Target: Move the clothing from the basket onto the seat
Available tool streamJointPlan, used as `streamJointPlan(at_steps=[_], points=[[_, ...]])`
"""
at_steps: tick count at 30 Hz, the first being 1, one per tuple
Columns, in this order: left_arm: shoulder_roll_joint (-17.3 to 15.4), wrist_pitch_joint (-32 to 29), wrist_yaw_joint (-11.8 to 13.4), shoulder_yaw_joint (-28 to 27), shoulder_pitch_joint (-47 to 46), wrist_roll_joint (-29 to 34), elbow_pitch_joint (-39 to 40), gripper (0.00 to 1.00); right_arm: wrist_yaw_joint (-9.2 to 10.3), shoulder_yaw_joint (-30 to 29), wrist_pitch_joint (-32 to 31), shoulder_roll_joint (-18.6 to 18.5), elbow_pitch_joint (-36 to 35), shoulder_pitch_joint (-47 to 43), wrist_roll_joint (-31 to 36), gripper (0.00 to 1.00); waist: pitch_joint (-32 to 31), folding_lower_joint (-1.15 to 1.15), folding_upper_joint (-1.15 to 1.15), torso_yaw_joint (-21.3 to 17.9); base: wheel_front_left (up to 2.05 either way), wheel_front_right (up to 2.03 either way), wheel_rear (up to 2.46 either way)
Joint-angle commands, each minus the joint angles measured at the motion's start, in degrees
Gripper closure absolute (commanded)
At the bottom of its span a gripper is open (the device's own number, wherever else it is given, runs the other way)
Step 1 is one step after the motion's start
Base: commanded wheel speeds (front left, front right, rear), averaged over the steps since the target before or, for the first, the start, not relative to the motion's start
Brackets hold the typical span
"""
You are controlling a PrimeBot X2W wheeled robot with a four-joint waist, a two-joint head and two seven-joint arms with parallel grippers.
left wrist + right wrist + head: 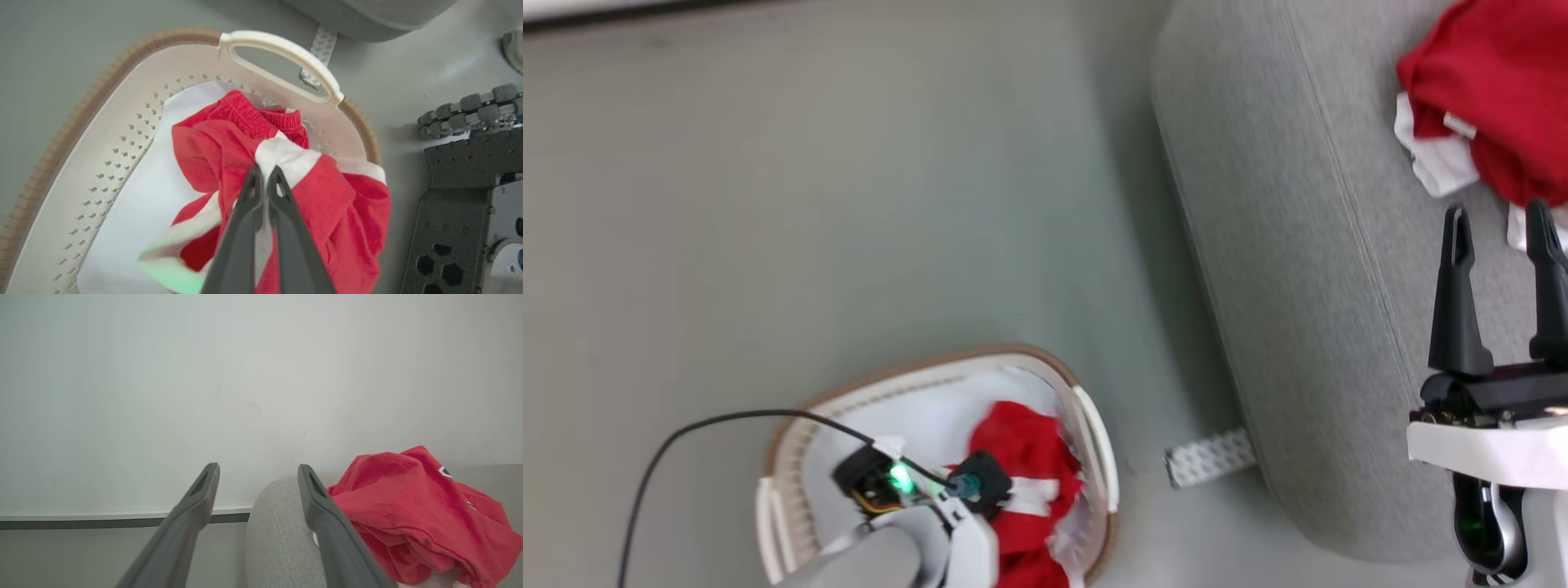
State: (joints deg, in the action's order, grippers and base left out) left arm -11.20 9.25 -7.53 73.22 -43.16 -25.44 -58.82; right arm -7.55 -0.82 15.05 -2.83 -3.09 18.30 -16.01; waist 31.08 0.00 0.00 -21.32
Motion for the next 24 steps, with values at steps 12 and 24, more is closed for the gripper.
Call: streamJointPlan(at_steps=[12,24], points=[[1.06,5.56,0.09,-1.8,1.78,-14.42,10.75,1.0,0.13,-2.55,0.17,-0.12,4.2,-5.96,0.41,0.0,-16.81,0.0,0.0,10.11,0.0,0.0,0.0],[-2.23,5.92,2.74,-14.39,4.38,-12.8,24.96,1.0,0.13,1.22,0.1,-0.12,7.26,-8.85,-2.31,0.0,-24.33,0.0,0.0,13.6,0.0,0.0,0.0]])
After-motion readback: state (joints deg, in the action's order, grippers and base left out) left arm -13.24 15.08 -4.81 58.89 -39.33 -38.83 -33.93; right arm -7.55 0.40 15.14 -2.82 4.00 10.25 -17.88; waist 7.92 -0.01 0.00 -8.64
